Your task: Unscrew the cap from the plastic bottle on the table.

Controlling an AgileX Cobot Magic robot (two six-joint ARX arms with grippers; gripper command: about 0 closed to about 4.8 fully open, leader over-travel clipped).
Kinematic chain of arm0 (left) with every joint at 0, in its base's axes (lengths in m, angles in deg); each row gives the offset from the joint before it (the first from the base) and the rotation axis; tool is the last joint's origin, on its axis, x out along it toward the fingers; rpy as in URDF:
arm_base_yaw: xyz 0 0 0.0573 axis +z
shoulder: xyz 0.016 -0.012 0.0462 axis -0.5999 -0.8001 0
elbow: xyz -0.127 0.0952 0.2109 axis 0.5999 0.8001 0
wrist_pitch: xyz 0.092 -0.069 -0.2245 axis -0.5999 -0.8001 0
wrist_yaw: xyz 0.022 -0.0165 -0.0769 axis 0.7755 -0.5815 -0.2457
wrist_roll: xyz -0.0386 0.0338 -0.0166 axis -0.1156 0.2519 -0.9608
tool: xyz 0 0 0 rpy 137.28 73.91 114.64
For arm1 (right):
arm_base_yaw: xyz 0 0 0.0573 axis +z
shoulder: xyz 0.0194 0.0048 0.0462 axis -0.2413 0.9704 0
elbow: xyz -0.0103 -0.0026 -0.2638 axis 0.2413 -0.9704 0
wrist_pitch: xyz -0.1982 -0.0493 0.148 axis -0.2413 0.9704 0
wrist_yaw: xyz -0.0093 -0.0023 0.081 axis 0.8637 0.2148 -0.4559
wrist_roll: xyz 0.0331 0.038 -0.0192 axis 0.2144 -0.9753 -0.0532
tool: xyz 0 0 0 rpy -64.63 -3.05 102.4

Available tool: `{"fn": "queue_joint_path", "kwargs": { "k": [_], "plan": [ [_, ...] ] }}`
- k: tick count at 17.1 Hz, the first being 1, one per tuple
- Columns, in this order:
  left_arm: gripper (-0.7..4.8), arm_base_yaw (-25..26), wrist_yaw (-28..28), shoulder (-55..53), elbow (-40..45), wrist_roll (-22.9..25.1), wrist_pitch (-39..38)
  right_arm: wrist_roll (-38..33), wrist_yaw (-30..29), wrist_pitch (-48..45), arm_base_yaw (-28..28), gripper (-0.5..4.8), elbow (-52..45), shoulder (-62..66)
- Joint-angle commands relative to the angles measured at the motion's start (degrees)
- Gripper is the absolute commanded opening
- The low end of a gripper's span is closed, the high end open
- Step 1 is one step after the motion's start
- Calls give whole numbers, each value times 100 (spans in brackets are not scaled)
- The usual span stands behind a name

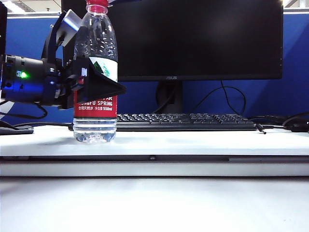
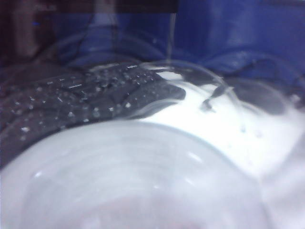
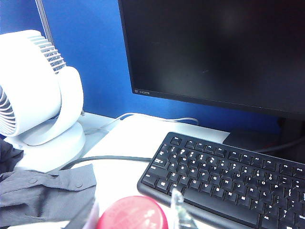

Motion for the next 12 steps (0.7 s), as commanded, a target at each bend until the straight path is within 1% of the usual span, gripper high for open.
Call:
{"fn": "queue_joint_path", "kwargs": {
  "k": [1,6,9,12],
  "plan": [
    [326,-11,-37,-4,-7,24,-17,-24,-90,-39,-7,147,22,-15],
    [326,-11,-39,-4,-7,20,-17,-20,-396,127,-17,135,22,-20],
    [326,-11,-39,-4,-4,22,-28,46,-1132,597,-186,134,22,-68],
    [326,-11,-68,-4,-4,39,-28,50,-1626,876,-372,134,15,-216]
  ]
}}
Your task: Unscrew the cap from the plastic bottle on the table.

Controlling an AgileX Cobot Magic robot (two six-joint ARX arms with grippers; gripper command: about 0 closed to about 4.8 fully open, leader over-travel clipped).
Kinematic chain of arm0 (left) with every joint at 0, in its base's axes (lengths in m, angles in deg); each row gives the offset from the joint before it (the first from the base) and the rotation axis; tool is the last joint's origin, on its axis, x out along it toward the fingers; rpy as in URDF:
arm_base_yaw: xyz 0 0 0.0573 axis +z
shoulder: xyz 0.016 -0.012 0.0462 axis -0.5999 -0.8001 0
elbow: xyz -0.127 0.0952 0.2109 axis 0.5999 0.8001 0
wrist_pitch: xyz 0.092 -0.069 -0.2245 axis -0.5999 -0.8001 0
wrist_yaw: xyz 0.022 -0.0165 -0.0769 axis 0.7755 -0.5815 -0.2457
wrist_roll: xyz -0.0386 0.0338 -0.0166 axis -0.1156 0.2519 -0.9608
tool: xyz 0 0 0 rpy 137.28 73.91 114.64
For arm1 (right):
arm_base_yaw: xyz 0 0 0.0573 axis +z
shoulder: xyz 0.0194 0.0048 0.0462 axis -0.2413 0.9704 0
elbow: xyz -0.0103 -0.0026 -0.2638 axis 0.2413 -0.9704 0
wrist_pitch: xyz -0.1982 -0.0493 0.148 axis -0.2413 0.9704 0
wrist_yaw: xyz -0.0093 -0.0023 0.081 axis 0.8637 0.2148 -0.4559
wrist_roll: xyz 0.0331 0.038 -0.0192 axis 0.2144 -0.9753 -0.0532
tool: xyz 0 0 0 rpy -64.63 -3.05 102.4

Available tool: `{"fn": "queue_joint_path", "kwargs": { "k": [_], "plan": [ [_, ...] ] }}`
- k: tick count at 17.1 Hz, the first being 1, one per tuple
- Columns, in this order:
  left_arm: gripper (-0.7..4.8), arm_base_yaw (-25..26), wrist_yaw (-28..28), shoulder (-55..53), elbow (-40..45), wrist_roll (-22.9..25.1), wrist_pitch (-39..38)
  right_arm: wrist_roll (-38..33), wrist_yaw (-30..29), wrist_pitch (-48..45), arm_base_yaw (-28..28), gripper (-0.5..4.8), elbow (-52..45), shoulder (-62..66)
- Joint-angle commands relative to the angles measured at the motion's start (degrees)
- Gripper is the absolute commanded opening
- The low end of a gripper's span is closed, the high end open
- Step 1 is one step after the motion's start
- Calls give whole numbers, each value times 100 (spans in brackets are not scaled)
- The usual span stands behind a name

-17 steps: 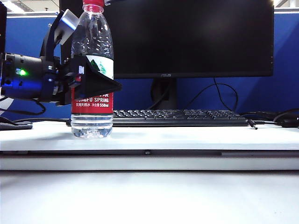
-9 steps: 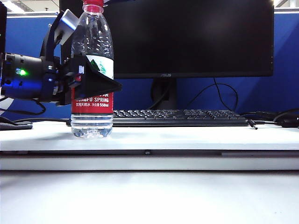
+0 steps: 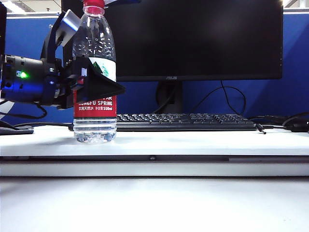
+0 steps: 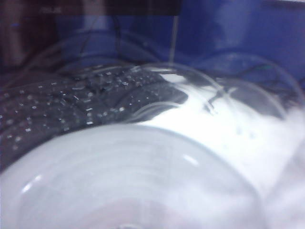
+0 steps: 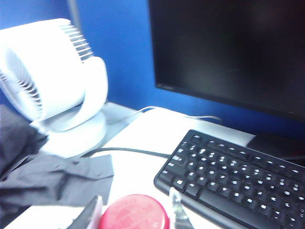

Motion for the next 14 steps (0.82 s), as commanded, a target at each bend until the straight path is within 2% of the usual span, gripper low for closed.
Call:
{"fn": "queue_joint_path", "kwargs": {
  "k": [1,6,7,14],
  "plan": [
    [326,-15,-92,-4,-4,44,-37,15,-599,496,-162,134,-15,-90],
    [326,-15,-96,-4,-4,46,-37,160,-1904,1110,-713,134,-20,-240],
    [326,-15,-192,-4,-4,70,-35,271,-2509,1132,-866,134,-20,-254],
    [326,-15,-195,-4,-2,70,-35,339,-4767,1497,-1648,134,-17,-282]
  ]
}}
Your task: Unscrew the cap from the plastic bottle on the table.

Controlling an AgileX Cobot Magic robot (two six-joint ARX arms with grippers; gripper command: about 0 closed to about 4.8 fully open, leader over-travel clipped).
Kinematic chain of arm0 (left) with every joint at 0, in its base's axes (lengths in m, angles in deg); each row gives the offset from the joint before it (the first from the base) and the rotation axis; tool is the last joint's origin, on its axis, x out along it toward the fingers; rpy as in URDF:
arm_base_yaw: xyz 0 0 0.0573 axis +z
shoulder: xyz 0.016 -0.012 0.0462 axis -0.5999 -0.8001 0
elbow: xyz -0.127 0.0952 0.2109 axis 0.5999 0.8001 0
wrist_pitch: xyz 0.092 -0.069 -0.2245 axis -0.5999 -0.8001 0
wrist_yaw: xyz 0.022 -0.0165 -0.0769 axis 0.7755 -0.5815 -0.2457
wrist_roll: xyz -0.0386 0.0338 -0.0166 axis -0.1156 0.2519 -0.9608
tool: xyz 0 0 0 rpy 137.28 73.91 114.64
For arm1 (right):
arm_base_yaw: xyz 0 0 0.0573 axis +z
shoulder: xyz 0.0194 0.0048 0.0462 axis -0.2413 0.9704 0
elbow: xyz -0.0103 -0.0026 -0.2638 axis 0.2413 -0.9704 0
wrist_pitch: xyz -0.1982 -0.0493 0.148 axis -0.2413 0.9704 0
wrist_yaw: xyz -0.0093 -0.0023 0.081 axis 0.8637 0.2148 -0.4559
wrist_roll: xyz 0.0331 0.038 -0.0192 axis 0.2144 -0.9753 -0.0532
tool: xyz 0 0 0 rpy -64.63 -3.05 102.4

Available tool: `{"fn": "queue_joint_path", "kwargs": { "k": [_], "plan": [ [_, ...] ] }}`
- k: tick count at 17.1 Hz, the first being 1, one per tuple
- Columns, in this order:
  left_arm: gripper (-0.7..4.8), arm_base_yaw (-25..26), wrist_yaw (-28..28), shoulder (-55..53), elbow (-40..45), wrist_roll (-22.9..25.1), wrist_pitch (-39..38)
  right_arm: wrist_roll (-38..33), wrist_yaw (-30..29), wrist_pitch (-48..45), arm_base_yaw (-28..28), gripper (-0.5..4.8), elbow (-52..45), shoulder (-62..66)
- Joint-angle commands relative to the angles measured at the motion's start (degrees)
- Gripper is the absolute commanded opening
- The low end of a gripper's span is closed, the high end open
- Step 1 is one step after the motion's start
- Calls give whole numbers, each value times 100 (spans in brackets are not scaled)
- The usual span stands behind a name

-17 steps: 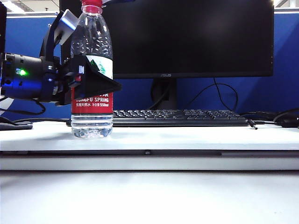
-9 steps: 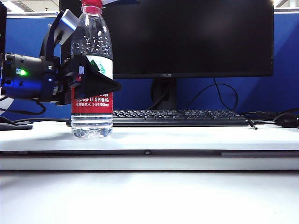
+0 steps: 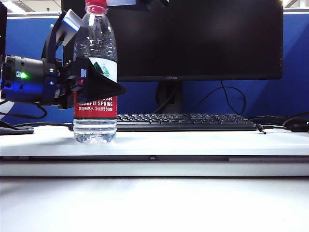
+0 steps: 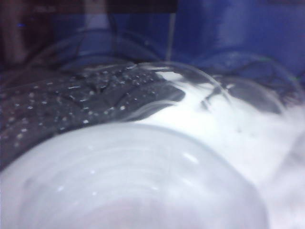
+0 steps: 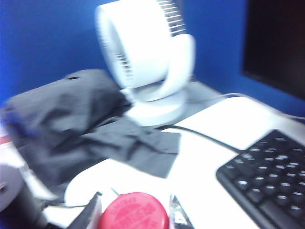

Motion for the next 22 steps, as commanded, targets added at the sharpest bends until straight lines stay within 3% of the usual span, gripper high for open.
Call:
{"fn": "queue_joint_path", "kwargs": {
  "k": [1,12,16,22],
  "plan": [
    [326,-13,-103,0,4,9,-20,122,-885,756,-247,135,-66,61],
    [326,-13,-107,0,2,26,-20,887,-3145,879,-1300,134,-61,81],
    [326,-13,-105,0,-31,44,9,881,-3582,855,-1340,134,-59,133],
    [326,-13,-87,-2,-87,66,9,398,-3637,160,-1045,134,-57,186]
  ]
}}
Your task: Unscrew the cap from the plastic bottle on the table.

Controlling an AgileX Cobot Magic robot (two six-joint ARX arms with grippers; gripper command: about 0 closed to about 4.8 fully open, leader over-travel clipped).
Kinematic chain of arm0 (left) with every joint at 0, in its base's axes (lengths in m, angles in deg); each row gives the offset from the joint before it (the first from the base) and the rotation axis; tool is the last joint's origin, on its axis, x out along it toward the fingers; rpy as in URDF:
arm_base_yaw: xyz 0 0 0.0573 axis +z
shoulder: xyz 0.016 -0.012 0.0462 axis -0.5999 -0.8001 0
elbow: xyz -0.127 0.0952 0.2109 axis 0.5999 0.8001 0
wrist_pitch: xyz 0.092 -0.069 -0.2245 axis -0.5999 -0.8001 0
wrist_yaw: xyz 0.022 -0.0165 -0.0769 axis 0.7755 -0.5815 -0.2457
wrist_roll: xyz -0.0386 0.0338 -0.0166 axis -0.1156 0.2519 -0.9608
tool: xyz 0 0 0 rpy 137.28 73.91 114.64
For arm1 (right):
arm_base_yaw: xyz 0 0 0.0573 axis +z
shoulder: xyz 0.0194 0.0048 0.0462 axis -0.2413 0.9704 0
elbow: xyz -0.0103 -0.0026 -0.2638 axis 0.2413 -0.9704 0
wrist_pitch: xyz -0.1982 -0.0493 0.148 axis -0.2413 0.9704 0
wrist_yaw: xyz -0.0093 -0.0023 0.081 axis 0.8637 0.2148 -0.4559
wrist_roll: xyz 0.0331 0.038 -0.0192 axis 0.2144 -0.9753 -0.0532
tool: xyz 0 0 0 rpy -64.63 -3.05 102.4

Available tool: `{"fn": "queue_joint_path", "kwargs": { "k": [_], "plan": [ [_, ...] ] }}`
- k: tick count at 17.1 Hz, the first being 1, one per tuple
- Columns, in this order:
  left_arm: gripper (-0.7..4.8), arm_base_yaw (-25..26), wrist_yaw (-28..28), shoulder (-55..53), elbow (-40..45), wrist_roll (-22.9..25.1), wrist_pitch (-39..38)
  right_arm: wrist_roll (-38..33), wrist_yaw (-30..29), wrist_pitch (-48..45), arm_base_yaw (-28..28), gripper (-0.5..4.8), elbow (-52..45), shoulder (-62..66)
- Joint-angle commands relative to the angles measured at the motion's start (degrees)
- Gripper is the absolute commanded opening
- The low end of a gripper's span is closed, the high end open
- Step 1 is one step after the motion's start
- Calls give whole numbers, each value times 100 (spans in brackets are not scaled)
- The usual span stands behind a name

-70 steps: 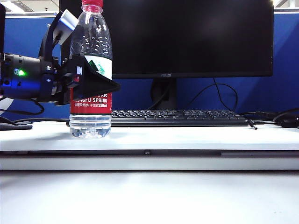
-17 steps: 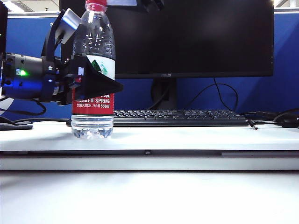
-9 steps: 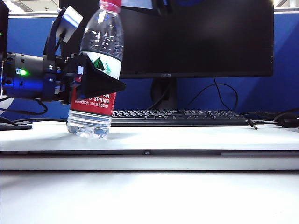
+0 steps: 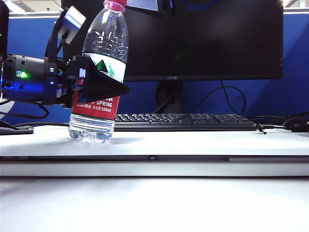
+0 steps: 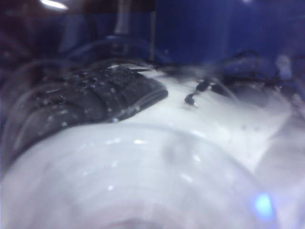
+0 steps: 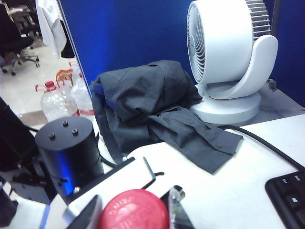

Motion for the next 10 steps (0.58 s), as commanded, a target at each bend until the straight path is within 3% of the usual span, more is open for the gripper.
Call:
{"fn": "queue_joint_path", "kwargs": {
  "k": [1,5,8,10],
  "plan": [
    [326,13,109,0,-92,-81,7,-297,-127,26,275,134,-68,50],
    [326,13,116,-7,-133,9,37,-343,116,-81,426,144,-68,52],
    [326,13,114,-74,-162,7,22,-352,391,-129,426,241,-68,46],
    [326,13,138,-151,-201,4,42,-481,787,-291,422,244,-70,-66]
  ]
}}
